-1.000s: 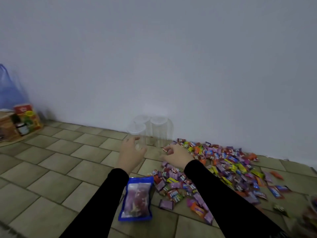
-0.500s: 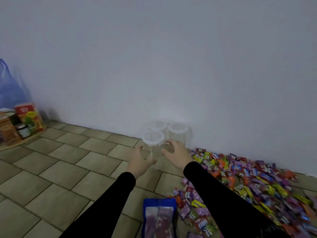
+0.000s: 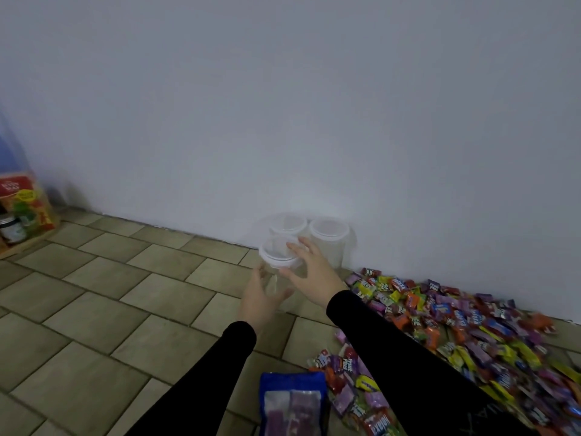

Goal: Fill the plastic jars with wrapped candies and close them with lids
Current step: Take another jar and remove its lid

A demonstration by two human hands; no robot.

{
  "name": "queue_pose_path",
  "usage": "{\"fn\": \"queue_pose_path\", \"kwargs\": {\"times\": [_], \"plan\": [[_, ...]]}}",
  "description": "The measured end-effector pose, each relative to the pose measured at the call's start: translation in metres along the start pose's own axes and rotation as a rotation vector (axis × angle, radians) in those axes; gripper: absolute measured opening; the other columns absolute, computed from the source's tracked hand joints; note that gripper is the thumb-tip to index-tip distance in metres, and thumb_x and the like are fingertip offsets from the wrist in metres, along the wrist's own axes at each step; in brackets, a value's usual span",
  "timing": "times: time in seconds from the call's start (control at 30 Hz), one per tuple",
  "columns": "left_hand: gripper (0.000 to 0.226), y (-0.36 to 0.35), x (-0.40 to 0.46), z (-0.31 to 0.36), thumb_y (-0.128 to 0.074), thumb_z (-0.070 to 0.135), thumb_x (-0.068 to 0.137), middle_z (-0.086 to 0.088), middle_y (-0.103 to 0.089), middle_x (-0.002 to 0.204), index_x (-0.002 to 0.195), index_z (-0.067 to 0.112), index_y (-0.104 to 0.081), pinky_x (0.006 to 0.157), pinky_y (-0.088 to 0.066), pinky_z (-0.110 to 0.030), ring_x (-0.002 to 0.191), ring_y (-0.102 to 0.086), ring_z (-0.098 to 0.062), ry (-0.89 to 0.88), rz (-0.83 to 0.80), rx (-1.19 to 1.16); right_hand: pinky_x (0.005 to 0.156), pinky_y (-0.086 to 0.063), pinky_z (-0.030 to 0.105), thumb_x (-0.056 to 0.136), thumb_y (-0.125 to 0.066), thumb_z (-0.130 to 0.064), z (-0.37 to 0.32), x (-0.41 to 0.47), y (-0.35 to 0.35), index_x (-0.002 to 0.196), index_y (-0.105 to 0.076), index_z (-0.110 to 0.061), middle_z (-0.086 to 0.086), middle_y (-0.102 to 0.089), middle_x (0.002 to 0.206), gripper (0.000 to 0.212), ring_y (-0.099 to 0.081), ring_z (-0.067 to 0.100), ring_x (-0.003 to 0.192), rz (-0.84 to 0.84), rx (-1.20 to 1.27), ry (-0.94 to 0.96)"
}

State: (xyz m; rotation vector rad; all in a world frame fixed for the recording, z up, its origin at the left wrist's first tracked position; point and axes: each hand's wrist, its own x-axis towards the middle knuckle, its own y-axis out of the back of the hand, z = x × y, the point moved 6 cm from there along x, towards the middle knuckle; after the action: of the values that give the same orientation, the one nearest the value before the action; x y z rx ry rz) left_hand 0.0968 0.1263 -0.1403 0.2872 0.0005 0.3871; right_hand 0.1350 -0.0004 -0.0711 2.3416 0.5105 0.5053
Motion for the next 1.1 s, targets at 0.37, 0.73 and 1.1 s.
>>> {"fn": "queue_pose_path", "kwargs": {"times": [0.37,0.73,1.1], "plan": [[0.083,-0.005,-0.05,0.037,-0.082,0.042,0.069,0.002,-0.047,0.125,0.138,0.023,-0.041,0.099,-0.046,-0.034,0.113,-0.05,-0.013,-0.239,0.093,0.039,0.106,-0.024,0.019,0.091,-0.059,-0.041,-0.015,-0.055,0.05,0.139,-0.044,-0.031,-0.009,-0.025,0.151,0.051,-0.031,0.007,0.135,0.142,0.109,0.068],[0.089,-0.08,-0.127,0.083,-0.082,0.042,0.07,0.002,-0.047,0.134,0.143,0.019,-0.036,0.096,-0.05,-0.036,0.113,-0.053,-0.012,-0.31,-0.058,-0.041,0.095,-0.023,-0.002,0.089,-0.064,-0.036,0.001,-0.156,0.13,0.128,-0.055,-0.028,-0.007,-0.034,0.139,0.041,-0.033,-0.001,0.127,0.32,0.098,0.109],[0.077,-0.188,-0.221,0.111,-0.083,0.058,0.061,0.005,-0.057,0.114,0.126,0.031,-0.051,0.082,-0.051,-0.027,0.103,-0.058,-0.012,-0.35,-0.259,-0.03,0.094,-0.024,-0.001,0.085,-0.069,-0.033,0.046,-0.278,0.209,0.119,-0.062,-0.026,-0.005,-0.041,0.127,0.035,-0.041,0.003,0.121,0.402,0.042,0.04]]}}
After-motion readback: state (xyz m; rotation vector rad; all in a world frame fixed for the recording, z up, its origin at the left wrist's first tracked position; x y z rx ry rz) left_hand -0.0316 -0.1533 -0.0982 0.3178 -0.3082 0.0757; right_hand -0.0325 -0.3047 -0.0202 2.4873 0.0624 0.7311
